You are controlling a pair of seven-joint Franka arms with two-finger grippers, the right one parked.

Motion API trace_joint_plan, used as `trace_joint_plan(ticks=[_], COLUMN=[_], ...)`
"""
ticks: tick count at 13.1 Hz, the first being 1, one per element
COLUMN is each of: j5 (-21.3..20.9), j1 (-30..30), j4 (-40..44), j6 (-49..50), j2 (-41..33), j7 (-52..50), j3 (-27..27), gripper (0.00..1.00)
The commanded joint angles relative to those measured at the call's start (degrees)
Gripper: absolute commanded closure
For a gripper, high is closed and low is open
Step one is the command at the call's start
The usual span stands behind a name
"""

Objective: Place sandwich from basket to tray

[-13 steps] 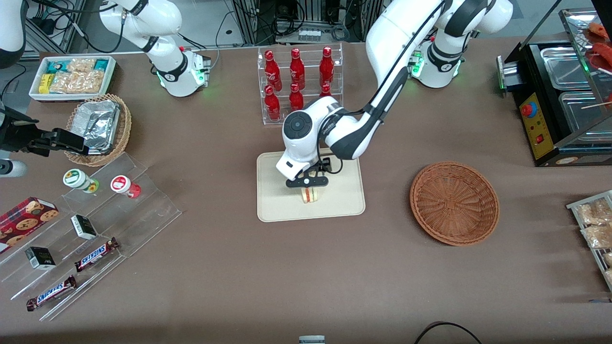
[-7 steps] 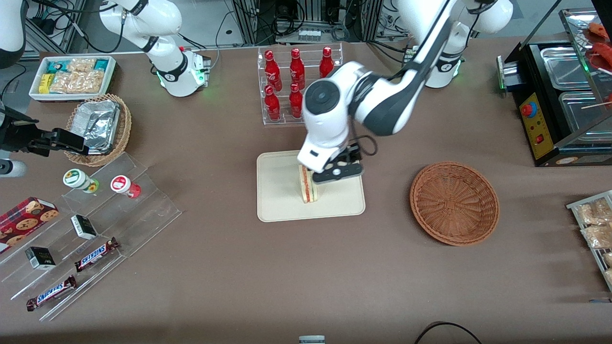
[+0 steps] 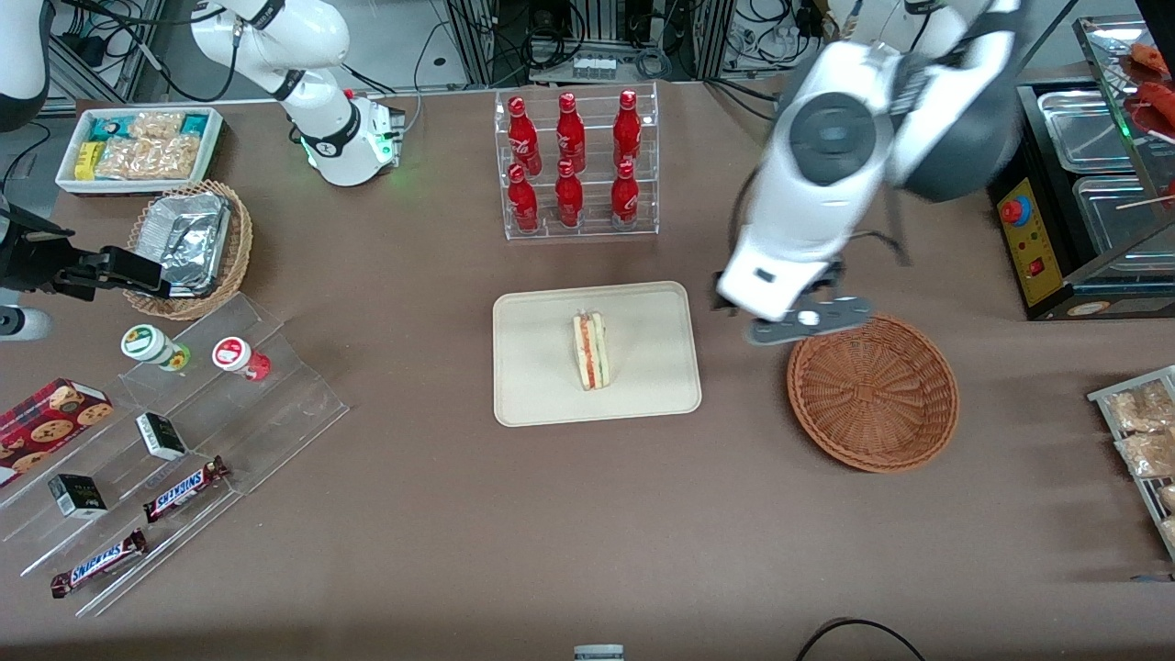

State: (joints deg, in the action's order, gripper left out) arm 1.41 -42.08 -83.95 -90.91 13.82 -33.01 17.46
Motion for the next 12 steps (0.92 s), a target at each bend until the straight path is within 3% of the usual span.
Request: trace_joint_plan(ticks=[1,5,12], j5=[1.5,4.7,4.4], j1=[-0.6,-0.6,-0.5], j4=[-1.8,-2.7,-2.3], j6=[3.0,4.2,4.9], j2=[-4.1,-6.4,-7.4], j7=[8.4,19.8,20.8], j3=[5.6,14.1,18.0], gripper=[0.0,0.0,0.0])
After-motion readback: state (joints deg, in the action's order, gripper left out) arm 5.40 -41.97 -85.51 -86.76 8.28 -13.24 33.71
